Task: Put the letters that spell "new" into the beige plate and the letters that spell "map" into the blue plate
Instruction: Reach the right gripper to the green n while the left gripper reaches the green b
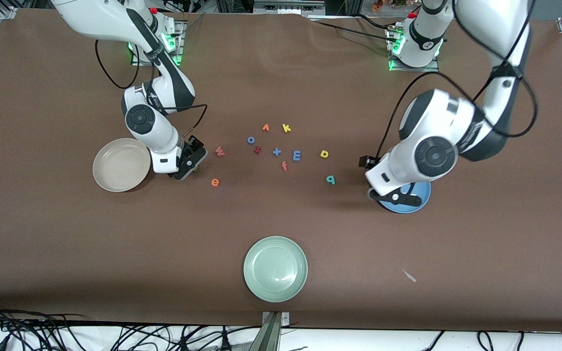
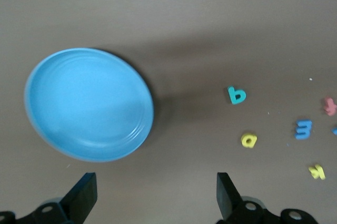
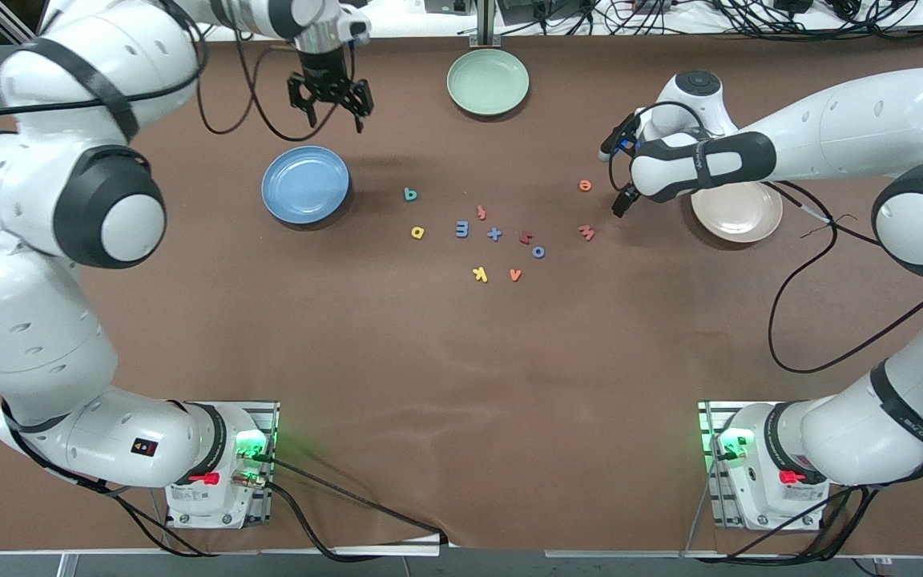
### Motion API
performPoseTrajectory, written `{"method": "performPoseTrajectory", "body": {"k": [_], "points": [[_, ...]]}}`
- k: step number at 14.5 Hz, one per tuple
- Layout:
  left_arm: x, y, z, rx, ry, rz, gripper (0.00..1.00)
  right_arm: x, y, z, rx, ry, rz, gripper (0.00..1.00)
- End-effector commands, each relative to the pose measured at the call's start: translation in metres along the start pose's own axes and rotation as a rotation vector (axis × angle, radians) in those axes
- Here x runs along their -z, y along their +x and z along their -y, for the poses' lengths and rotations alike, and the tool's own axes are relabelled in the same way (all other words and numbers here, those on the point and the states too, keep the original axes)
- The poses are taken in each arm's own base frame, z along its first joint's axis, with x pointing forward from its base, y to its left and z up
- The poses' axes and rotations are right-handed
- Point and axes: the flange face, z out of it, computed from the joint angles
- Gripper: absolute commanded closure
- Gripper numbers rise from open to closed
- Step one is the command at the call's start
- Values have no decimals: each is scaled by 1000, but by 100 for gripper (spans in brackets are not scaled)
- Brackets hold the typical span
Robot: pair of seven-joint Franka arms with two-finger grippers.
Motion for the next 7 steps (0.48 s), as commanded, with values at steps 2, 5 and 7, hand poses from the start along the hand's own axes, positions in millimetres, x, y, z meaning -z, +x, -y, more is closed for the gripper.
{"method": "performPoseTrajectory", "body": {"k": [2, 5, 7], "points": [[-30, 18, -39, 14, -1, -11, 0, -7, -1, -4, 61, -6, 0, 2], [-60, 28, -66, 59, -10, -47, 0, -12, -1, -2, 94, -9, 13, 14], [-85, 34, -78, 63, -13, -56, 0, -14, -1, -2, 113, -16, 20, 22]]}}
